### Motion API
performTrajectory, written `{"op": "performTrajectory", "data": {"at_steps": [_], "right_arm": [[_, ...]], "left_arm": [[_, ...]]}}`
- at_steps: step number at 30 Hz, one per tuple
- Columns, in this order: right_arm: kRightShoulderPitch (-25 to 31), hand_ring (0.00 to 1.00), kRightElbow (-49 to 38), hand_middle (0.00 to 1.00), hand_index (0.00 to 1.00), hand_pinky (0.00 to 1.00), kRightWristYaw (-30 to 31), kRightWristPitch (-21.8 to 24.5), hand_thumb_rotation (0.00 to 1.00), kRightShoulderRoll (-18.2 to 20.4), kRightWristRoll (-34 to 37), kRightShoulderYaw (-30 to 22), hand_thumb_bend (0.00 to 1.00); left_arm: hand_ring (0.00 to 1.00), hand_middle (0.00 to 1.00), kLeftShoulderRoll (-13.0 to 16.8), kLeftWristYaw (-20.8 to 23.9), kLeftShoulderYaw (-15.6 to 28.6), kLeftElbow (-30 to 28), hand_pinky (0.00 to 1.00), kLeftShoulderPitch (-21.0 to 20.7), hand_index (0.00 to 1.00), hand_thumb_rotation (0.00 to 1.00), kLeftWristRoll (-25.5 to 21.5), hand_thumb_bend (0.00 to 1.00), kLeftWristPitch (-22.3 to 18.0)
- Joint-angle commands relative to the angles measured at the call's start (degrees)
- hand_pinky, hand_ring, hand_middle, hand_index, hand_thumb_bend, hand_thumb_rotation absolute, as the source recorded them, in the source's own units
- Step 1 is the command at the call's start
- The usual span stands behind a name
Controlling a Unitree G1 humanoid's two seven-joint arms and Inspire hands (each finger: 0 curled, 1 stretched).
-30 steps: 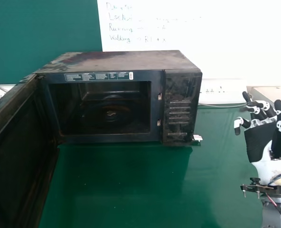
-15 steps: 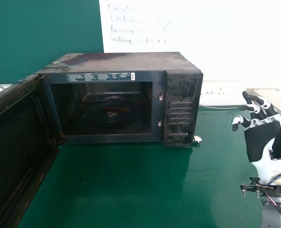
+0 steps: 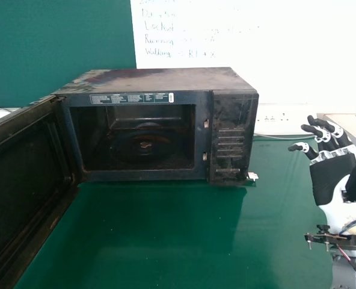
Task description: Open the door of oven
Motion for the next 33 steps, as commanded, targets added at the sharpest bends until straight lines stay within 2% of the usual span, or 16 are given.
{"op": "performTrajectory", "data": {"at_steps": [1,4,7,14,21,25,28,33], "right_arm": [[-1.20,0.48,0.31,0.58,0.69,0.43,0.15,0.17,0.78,-1.12,-0.09,-0.07,1.00],[-1.18,0.48,0.30,0.58,0.69,0.43,0.66,0.11,0.78,-1.14,0.06,0.07,1.00],[-1.18,0.48,0.54,0.58,0.69,0.43,0.79,0.09,0.78,-1.09,0.16,0.00,1.00],[-1.09,0.48,0.45,0.58,0.69,0.43,0.27,0.10,0.80,-0.99,-0.02,-0.06,1.00],[-1.25,0.48,0.84,0.58,0.69,0.43,0.66,-0.02,0.79,-1.06,0.15,-0.08,1.00],[-1.25,0.48,0.87,0.58,0.69,0.43,0.67,-0.12,0.80,-1.16,0.01,-0.06,1.00],[-1.25,0.48,0.90,0.59,0.69,0.43,0.72,-0.01,0.79,-1.21,0.11,-0.07,1.00],[-1.33,0.49,1.35,0.59,0.70,0.43,1.10,-0.43,0.80,-1.25,-0.09,-0.10,1.00]], "left_arm": [[0.53,0.58,-2.26,27.94,4.60,-12.50,0.37,-12.71,0.67,0.60,-9.58,0.88,-6.54],[0.52,0.59,-2.71,35.07,3.70,-14.99,0.37,-12.89,0.71,0.58,-8.31,0.87,-6.80],[0.53,0.58,-3.07,40.23,2.35,-16.96,0.38,-12.67,0.71,0.56,-7.80,0.85,-7.54],[0.55,0.60,-2.74,47.94,-1.51,-18.90,0.39,-10.47,0.70,0.55,-8.42,0.83,-11.61],[0.54,0.61,-2.60,50.39,-4.10,-19.56,0.38,-9.06,0.73,0.55,-8.95,0.83,-15.21],[0.53,0.59,-2.49,51.10,-5.24,-19.78,0.37,-8.38,0.69,0.55,-9.53,0.83,-16.33],[0.52,0.57,-2.43,49.92,-6.45,-20.00,0.37,-7.61,0.65,0.55,-9.46,0.84,-16.83],[0.52,0.55,-2.08,49.45,-8.33,-19.90,0.38,-6.64,0.64,0.57,-8.96,0.86,-17.60]]}}
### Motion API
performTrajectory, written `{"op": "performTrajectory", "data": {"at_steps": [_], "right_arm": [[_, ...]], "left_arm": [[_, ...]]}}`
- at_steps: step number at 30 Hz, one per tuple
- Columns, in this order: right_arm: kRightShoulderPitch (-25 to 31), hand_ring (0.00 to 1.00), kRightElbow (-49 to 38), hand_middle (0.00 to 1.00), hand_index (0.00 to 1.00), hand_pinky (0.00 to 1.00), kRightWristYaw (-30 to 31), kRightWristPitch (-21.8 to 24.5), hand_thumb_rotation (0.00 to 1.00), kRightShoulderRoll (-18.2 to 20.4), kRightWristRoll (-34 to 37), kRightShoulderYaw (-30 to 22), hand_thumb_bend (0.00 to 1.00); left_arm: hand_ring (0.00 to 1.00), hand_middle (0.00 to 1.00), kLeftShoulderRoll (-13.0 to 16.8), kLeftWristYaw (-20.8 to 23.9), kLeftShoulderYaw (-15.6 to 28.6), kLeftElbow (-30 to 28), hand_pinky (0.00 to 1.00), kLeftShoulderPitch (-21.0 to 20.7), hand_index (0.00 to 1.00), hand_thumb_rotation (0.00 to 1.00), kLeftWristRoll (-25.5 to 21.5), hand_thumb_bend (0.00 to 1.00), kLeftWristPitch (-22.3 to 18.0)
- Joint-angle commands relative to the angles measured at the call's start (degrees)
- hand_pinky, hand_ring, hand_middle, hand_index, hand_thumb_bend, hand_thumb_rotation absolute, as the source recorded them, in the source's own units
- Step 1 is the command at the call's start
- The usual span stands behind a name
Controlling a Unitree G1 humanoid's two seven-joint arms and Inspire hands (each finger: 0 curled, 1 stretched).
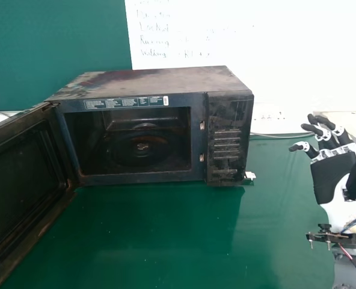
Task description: Open the door of oven
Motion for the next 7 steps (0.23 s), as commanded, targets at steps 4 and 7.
{"op": "performTrajectory", "data": {"at_steps": [4,7], "right_arm": [[-0.94,0.49,0.51,0.59,0.69,0.43,-0.02,-0.44,0.80,-0.23,-0.09,0.04,1.00],[-0.96,0.49,0.66,0.59,0.70,0.43,0.15,-0.45,0.80,-0.31,-0.08,0.04,1.00]], "left_arm": [[0.52,0.54,0.38,0.74,-2.59,-1.49,0.39,0.93,0.62,0.57,0.12,0.88,-0.62],[0.52,0.53,0.49,-0.14,-3.24,-1.56,0.39,1.51,0.58,0.58,-0.09,0.87,-0.88]]}}
